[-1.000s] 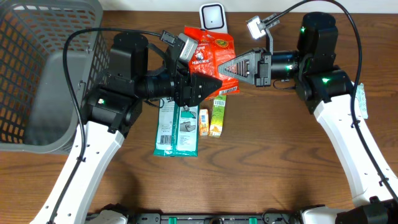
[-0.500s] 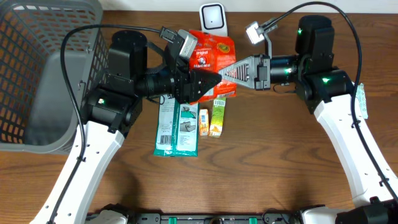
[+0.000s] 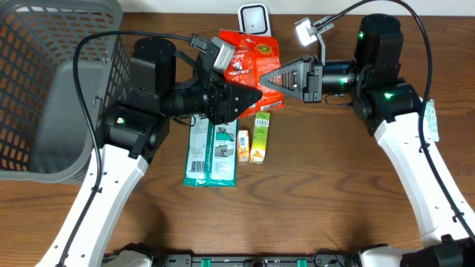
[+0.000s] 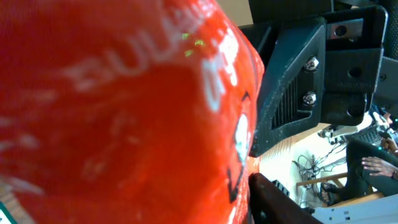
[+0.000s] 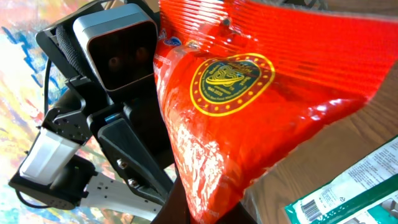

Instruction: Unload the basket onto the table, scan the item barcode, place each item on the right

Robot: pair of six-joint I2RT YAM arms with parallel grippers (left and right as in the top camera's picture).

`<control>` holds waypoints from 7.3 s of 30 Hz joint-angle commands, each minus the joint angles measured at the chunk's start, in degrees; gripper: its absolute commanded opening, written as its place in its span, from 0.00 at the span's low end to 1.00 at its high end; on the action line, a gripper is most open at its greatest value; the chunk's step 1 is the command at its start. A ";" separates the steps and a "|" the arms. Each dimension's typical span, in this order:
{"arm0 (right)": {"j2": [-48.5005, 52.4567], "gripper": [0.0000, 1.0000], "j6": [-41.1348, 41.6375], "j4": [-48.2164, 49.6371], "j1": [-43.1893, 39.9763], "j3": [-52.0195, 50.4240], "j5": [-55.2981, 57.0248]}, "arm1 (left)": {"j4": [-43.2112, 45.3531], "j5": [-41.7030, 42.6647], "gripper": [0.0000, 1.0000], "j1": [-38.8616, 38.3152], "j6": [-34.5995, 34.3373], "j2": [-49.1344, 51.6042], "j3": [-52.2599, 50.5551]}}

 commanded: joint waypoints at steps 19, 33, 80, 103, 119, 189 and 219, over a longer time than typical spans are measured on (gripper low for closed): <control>-0.37 0.01 1.60 0.15 0.81 0.83 -0.24 | 5.07 0.70 0.27 -0.17 0.96 0.22 0.92; -0.37 0.54 -1.42 0.55 -2.03 0.83 2.23 | 5.05 0.70 0.11 -0.17 0.72 0.24 0.92; -0.37 0.99 -29.27 -52.28 -13.55 -17.14 49.81 | 34.36 -53.66 0.07 -8.76 38.66 33.03 14.14; -0.37 0.99 -29.27 -52.15 -13.55 -17.14 49.81 | 68.91 -51.47 0.07 -4.61 57.81 58.21 14.16; -0.37 0.99 -29.27 -52.15 -13.55 -17.14 49.81 | 66.45 -52.15 0.07 -7.58 52.43 52.39 14.16; -0.57 0.22 -21.27 -36.30 -15.45 -17.33 55.21 | -19.54 -48.02 0.82 -12.00 -9.16 14.53 13.07; 1.16 0.01 -11.23 -12.92 -10.62 -34.58 94.29 | -29.53 -54.34 0.83 -8.37 -9.38 14.47 13.05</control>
